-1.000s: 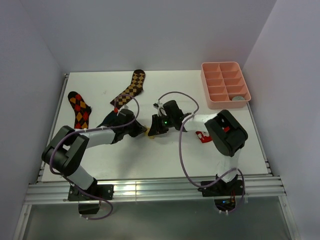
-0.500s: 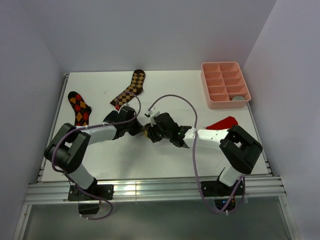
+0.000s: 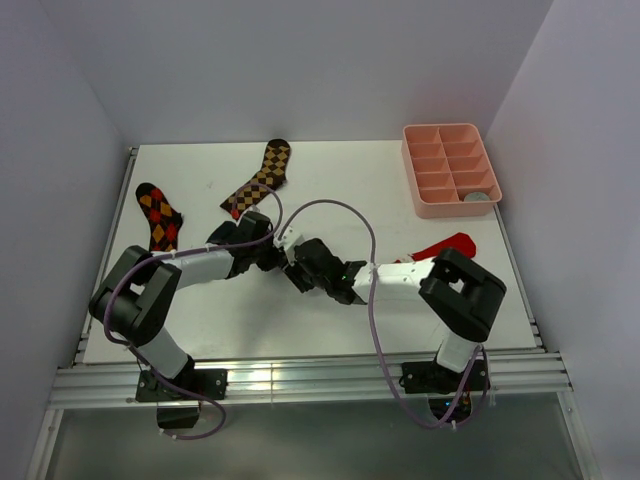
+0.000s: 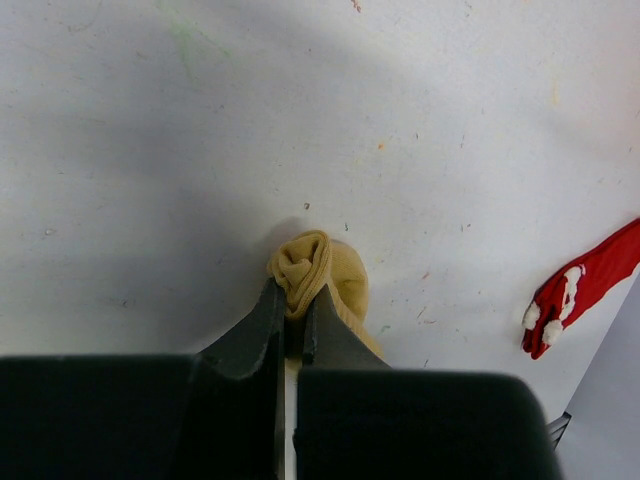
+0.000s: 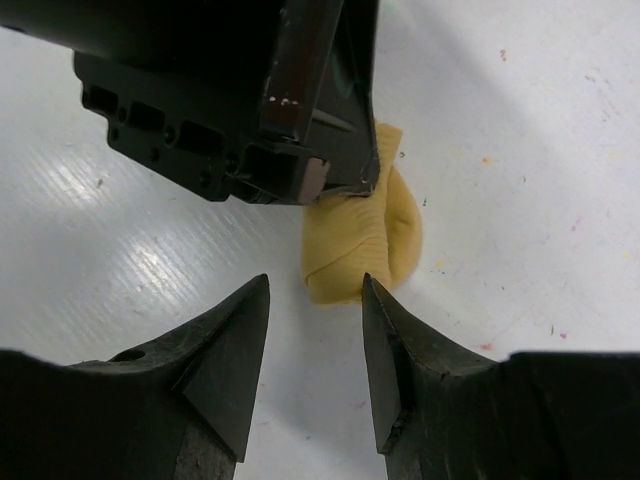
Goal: Roll the socks
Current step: Roll the sock at the center of the board.
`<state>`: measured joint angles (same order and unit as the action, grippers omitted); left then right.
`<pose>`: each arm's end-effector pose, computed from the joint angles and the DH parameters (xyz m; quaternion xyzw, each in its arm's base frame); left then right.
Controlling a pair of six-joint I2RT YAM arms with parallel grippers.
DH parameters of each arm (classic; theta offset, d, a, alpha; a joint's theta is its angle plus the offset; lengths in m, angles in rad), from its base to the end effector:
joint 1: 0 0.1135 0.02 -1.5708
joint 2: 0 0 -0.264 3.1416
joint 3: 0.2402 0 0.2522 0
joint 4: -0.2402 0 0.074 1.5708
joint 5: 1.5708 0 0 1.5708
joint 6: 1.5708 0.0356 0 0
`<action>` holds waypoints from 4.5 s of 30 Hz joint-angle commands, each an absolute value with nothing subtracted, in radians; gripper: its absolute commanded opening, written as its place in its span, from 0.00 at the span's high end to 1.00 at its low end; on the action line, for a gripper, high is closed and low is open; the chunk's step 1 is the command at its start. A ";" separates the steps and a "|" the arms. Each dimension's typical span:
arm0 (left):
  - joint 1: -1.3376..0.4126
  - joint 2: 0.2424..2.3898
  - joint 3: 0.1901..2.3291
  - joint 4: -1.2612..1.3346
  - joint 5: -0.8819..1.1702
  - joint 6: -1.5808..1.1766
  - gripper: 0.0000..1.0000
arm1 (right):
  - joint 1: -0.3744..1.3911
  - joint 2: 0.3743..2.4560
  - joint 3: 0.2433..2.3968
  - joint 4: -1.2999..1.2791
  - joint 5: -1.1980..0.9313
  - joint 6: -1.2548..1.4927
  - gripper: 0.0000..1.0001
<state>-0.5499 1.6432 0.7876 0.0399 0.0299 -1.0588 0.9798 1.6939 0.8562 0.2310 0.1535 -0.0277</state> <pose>0.2724 -0.1682 0.1514 -0.2286 0.9009 -0.2752 0.2456 0.1999 0.2881 0.1714 -0.3953 0.7909 0.1514 0.4420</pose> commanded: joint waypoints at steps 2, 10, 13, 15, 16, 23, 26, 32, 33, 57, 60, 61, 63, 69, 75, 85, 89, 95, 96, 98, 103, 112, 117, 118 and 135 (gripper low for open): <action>-0.548 1.648 0.818 0.023 0.032 -1.032 1.00 | 1.000 1.761 0.916 0.262 0.222 -0.075 0.50; -0.548 1.646 0.822 0.025 0.060 -1.022 1.00 | 1.012 1.882 0.985 0.161 0.330 -0.051 0.55; -0.548 1.652 0.827 0.029 0.072 -1.019 1.00 | 1.011 1.917 1.006 0.117 0.344 -0.034 0.69; -0.548 1.651 0.831 0.025 0.075 -1.017 1.00 | 1.009 1.919 1.008 0.098 0.339 -0.025 0.82; -0.548 1.651 0.834 0.023 0.077 -1.016 1.00 | 1.009 1.917 1.008 0.092 0.318 -0.025 0.85; -0.548 1.655 0.847 0.012 0.071 -1.012 0.96 | 0.979 1.862 0.999 0.066 0.146 -0.002 1.00; -0.546 1.628 0.819 0.032 0.048 -1.032 0.80 | 0.933 1.848 1.012 0.043 0.045 0.049 1.00; -0.542 1.559 0.766 0.063 0.005 -1.074 0.45 | 0.827 1.896 1.072 -0.046 -0.243 0.146 1.00; -0.541 1.546 0.755 0.074 0.005 -1.083 0.41 | 0.796 1.905 1.080 -0.061 -0.277 0.167 1.00; -0.541 1.621 0.719 0.201 0.006 -1.114 0.45 | 0.516 2.148 1.081 0.078 -0.839 0.465 1.00; -0.541 1.637 0.729 0.206 0.009 -1.112 0.46 | 0.503 2.164 1.085 0.074 -0.839 0.479 1.00; -0.541 1.641 0.729 0.207 0.011 -1.114 0.47 | 0.500 2.167 1.085 0.074 -0.839 0.483 1.00; -0.541 1.651 0.727 0.210 0.014 -1.114 0.48 | 0.492 2.180 1.085 0.072 -0.838 0.494 1.00; -0.543 1.677 0.716 0.238 0.032 -1.121 0.51 | 0.480 2.198 1.094 0.058 -0.827 0.502 1.00; -0.551 1.704 0.724 0.255 0.051 -1.129 0.62 | 0.479 2.210 1.117 0.008 -0.770 0.483 1.00; -0.561 1.710 0.756 0.219 0.048 -1.109 1.00 | 0.485 2.186 1.157 -0.133 -0.612 0.434 0.99; -0.568 1.718 0.793 0.150 0.011 -1.094 1.00 | 0.495 2.090 1.109 -0.086 -0.568 0.416 0.76; -0.574 1.726 0.828 0.078 0.005 -1.081 1.00 | 0.569 1.881 1.055 -0.055 -0.365 0.338 0.61; -0.574 1.726 0.833 0.069 0.005 -1.081 1.00 | 0.580 1.864 1.048 -0.052 -0.341 0.321 0.61; -0.578 1.724 0.845 0.042 -0.032 -1.071 1.00 | 0.615 1.815 1.035 -0.035 -0.259 0.302 0.61; -0.583 1.726 0.865 0.015 -0.031 -1.060 1.00 | 0.733 1.698 0.959 0.038 -0.002 0.206 0.61; -0.586 1.730 0.870 0.014 -0.025 -1.062 1.00 | 0.828 1.620 0.868 0.213 0.110 0.101 0.62; -0.586 1.732 0.871 0.015 -0.017 -1.063 1.00 | 0.851 1.667 0.879 0.248 0.089 0.074 0.59; -0.586 1.733 0.873 0.014 -0.020 -1.062 1.00 | 0.854 1.670 0.877 0.258 0.089 0.072 0.58; -0.588 1.735 0.876 0.015 -0.009 -1.060 1.00 | 0.874 1.779 0.891 0.308 0.089 0.021 0.53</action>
